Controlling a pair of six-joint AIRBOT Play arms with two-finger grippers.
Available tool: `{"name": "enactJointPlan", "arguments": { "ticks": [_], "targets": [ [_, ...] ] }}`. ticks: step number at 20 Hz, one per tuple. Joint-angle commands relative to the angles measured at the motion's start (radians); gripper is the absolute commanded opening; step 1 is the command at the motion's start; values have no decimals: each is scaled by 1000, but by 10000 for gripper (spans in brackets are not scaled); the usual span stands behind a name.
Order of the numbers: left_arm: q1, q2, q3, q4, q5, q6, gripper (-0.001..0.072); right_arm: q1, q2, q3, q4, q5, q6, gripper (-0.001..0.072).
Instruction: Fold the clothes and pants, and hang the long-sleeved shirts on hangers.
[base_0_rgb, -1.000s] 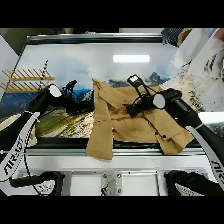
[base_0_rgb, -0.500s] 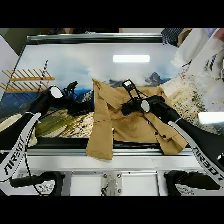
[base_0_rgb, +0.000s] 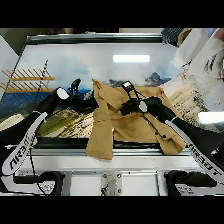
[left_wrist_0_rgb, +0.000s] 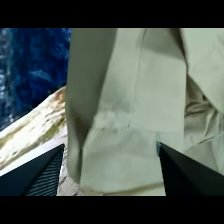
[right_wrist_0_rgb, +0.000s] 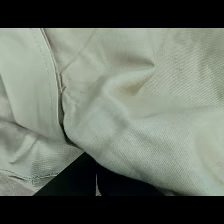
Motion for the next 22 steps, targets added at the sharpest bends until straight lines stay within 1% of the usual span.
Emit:
{"name": "enactJointPlan", "arguments": {
  "ticks": [1, 3, 4, 5, 6, 7, 8, 9, 10, 11, 12, 14, 16, 17, 19, 22],
  "targets": [
    [6, -67, 2, -137, 68, 33, 626, 0, 0, 0, 0, 2, -1, 21],
    [6, -92, 2, -197, 77, 66, 625, 0, 1, 3, 0, 14, -1, 21],
    [6, -96, 3, -203, 79, 65, 594, 0, 1, 8, 0, 24, -1, 22],
    [7, -96, 4, -206, 82, 65, 376, -2, 2, 16, 0, 39, -1, 21],
    [8, -96, 10, -204, 81, 65, 179, -8, 6, 26, 0, 56, -1, 21],
    [14, -96, 23, -204, 63, 67, 17, -16, 16, 40, -3, 76, -2, 21],
    [28, -95, 48, -204, 23, 71, 13, -33, 37, 63, -13, 108, -7, 21],
    [50, -91, 90, -202, -48, 84, 12, -56, 65, 91, -27, 156, -9, 21],
    [80, -75, 136, -201, -130, 113, 12, -89, 105, 129, -29, 222, -22, 21],
    [110, -45, 179, -179, -203, 116, 11, -122, 151, 166, -29, 296, -43, 21],
    [140, -2, 217, -131, -257, 108, 11, -159, 209, 205, -29, 379, -62, 21],
    [195, 127, 270, -58, -354, 98, 12, -222, 341, 269, -29, 532, -69, 20],
    [232, 253, 301, -47, -483, 99, 12, -258, 488, 295, -26, 660, -53, 20],
    [243, 322, 306, -47, -556, 99, 12, -263, 555, 296, -26, 711, -16, 20],
    [238, 454, 289, -47, -657, 98, 12, -262, 670, 296, -16, 820, 82, 20],
    [227, 632, 257, -45, -716, 97, 12, -262, 782, 296, 18, 971, 230, 20]
  ]
}}
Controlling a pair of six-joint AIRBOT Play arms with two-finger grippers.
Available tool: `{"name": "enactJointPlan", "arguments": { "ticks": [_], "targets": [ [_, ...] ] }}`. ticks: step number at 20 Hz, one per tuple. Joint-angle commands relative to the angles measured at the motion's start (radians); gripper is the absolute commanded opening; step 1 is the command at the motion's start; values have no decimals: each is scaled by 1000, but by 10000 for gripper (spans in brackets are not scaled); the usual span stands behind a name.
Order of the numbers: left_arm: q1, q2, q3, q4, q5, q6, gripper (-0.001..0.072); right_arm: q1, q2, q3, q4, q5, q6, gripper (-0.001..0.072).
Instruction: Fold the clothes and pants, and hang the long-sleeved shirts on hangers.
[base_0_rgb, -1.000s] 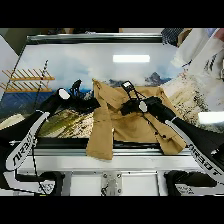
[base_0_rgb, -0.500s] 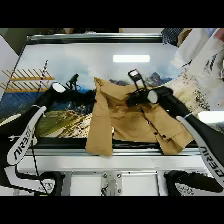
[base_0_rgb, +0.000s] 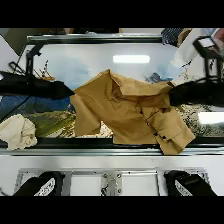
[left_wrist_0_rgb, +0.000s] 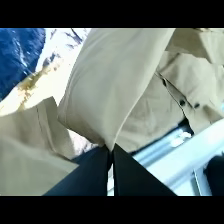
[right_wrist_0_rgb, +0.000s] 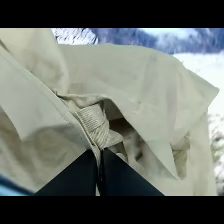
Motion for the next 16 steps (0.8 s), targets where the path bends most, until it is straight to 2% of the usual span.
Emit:
{"name": "enactJointPlan", "arguments": {
  "ticks": [1, 4, 7, 10, 14, 15, 16],
  "targets": [
    [4, 206, -8, 15, -127, -3, 12, -9, 139, 8, 50, 229, 184, 20],
    [3, 275, 26, 146, -140, -67, 12, -9, 129, 8, 164, 290, 208, 20],
    [3, 260, -8, 258, -156, -85, 12, -10, 16, 8, 178, 236, 141, 18],
    [3, 159, -110, 273, -135, -60, 12, -16, -189, 8, 175, 100, 51, 20],
    [3, -65, -150, 272, 63, -13, 13, -77, -480, 24, 174, -192, 49, 21],
    [3, -122, -124, 271, 109, -13, 51, -95, -536, 37, 186, -257, 64, 21],
    [3, -171, -83, 270, 133, -14, 360, -108, -578, 48, 191, -307, 77, 21]
  ]
}}
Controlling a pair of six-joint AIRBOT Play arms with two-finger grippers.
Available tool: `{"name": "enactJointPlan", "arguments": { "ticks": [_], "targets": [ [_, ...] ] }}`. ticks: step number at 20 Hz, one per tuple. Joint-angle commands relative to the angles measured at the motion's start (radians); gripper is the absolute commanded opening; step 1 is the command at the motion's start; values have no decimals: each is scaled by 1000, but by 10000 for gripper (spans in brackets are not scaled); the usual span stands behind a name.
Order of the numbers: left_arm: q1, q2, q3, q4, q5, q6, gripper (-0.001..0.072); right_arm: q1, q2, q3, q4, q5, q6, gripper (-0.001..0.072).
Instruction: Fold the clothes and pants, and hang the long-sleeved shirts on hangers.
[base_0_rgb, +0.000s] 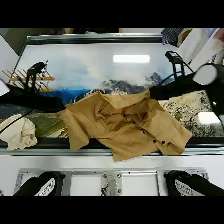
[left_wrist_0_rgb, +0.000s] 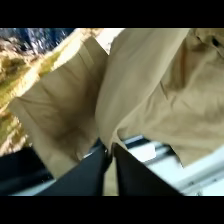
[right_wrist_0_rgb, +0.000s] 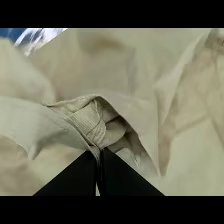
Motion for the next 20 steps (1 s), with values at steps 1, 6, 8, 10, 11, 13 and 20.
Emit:
{"name": "enactJointPlan", "arguments": {
  "ticks": [1, 6, 8, 10, 11, 13, 20],
  "targets": [
    [1, -183, 91, 5, 134, 8, 635, -47, -188, 32, 16, -245, 23, 21],
    [-94, -278, 256, -5, 209, -27, 626, -50, -209, 35, 19, -309, 23, 21],
    [-203, -277, 217, 19, 262, -29, 626, -49, -209, 35, 19, -304, 23, 21],
    [-341, -277, 140, 69, 345, -55, 625, -48, -209, 35, 19, -304, 23, 21],
    [-420, -279, 98, 115, 411, -78, 625, -48, -209, 35, 19, -304, 23, 21],
    [-559, -300, 38, 257, 557, -162, 625, -48, -209, 35, 19, -304, 24, 21],
    [-723, -567, 222, 483, 632, -286, 625, -48, -211, 35, 19, -216, 23, 21]
  ]
}}
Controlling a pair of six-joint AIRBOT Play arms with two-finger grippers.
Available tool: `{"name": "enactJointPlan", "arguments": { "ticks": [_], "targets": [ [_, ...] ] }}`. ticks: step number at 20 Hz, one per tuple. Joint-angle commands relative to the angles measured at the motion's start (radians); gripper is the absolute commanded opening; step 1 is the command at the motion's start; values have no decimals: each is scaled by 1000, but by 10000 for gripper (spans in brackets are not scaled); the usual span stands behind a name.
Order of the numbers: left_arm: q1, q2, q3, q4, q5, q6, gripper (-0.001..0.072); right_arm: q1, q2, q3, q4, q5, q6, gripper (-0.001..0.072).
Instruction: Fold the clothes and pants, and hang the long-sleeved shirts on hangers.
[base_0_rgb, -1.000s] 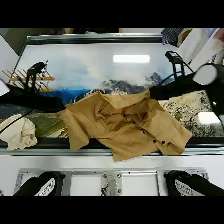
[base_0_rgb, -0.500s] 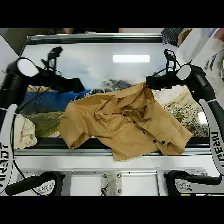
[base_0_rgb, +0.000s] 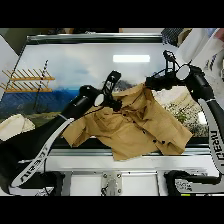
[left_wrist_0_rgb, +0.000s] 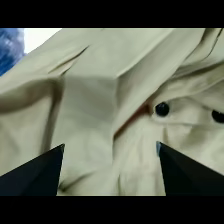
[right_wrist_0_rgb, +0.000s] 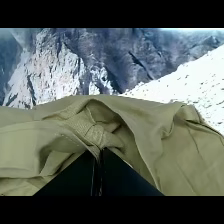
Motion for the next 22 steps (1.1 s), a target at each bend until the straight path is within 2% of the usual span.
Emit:
{"name": "enactJointPlan", "arguments": {
  "ticks": [1, 4, 10, 11, 12, 13, 14, 18, 22],
  "targets": [
    [-31, -129, 114, 73, 11, -41, 625, 0, -1, 0, 0, 57, -1, 21],
    [11, -191, 191, 72, -39, -97, 625, 0, -1, 0, 0, 72, -1, 21],
    [66, -251, 201, 71, -107, -108, 622, 0, -1, 0, 0, 72, -1, 21],
    [68, -253, 200, 72, -120, -114, 483, 0, -1, 0, 0, 72, -1, 22],
    [76, -249, 201, 71, -128, -113, 312, 0, -1, 0, 0, 72, -1, 21],
    [78, -242, 201, 71, -133, -114, 220, 0, -1, 0, 0, 71, -2, 21],
    [82, -231, 201, 74, -136, -110, 24, 0, 0, 0, 0, 72, -6, 21],
    [134, -85, 235, 72, -180, -60, 13, -2, 41, 60, -4, 98, -44, 20],
    [161, 161, 450, 61, -290, -31, 13, 2, 142, 321, 9, 251, -72, 21]
  ]
}}
